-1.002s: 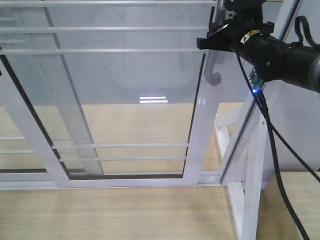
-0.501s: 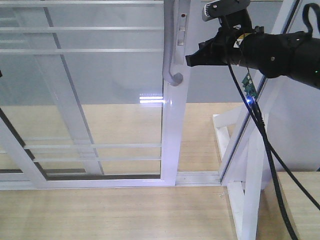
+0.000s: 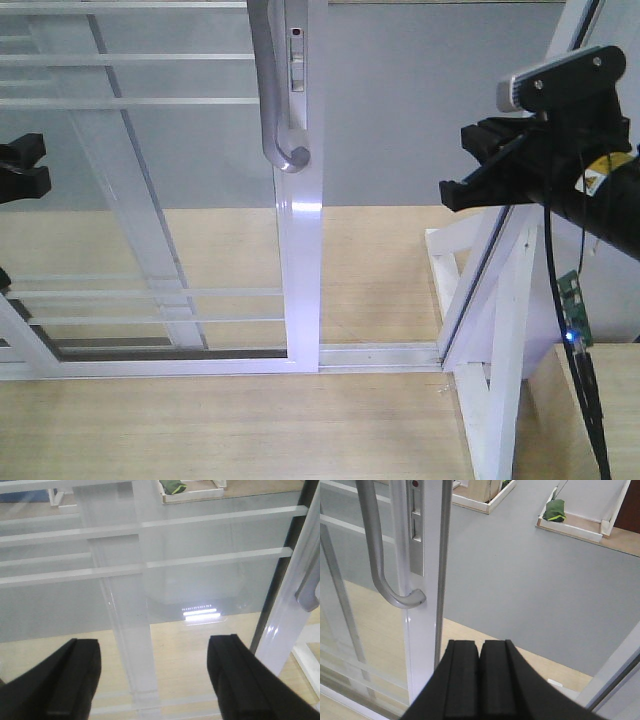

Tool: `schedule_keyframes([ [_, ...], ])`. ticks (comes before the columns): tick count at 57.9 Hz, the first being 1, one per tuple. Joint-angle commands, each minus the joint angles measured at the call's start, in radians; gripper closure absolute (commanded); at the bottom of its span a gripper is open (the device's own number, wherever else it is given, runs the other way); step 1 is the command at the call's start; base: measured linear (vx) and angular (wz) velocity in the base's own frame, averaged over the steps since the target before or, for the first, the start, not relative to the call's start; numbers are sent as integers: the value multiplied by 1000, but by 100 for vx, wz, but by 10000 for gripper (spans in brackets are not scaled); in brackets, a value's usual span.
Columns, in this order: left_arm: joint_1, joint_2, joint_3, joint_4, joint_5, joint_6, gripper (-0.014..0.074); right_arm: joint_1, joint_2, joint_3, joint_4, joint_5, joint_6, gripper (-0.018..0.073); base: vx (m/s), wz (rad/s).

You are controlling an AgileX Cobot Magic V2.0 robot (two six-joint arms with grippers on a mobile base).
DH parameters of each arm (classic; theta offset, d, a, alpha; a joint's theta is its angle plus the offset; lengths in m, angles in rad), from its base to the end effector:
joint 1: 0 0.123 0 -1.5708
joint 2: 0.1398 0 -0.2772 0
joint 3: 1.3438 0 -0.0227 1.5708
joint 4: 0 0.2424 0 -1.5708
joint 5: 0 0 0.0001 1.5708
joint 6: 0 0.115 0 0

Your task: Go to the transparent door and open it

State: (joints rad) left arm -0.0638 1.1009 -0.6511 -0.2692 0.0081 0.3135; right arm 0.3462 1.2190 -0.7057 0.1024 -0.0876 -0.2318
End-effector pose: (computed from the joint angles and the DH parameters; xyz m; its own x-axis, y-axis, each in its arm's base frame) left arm 0.2515 -0.0163 0.2788 -0.3580 0.0673 -0.9313 0.0817 0.9958 0.0405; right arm 0.2639 0.0941 0.2761 -0.2673 -0.2340 -0.9348 -0.3691 0.9210 -0.1250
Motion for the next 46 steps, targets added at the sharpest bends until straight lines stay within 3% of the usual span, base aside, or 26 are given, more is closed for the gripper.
schedule_keyframes([
  [1, -24, 53, -54, -3, -135, 1, 31, -5, -64, 20, -7, -110, -9, 564, 0, 0],
  [26, -160, 402, -367, 0, -153, 0, 31, -5, -76, 40, -7, -170, -49, 564, 0, 0],
  [46, -244, 574, -564, -14, -162, -11, 55, -6, -76, 40, -7, -173, -68, 564, 0, 0],
])
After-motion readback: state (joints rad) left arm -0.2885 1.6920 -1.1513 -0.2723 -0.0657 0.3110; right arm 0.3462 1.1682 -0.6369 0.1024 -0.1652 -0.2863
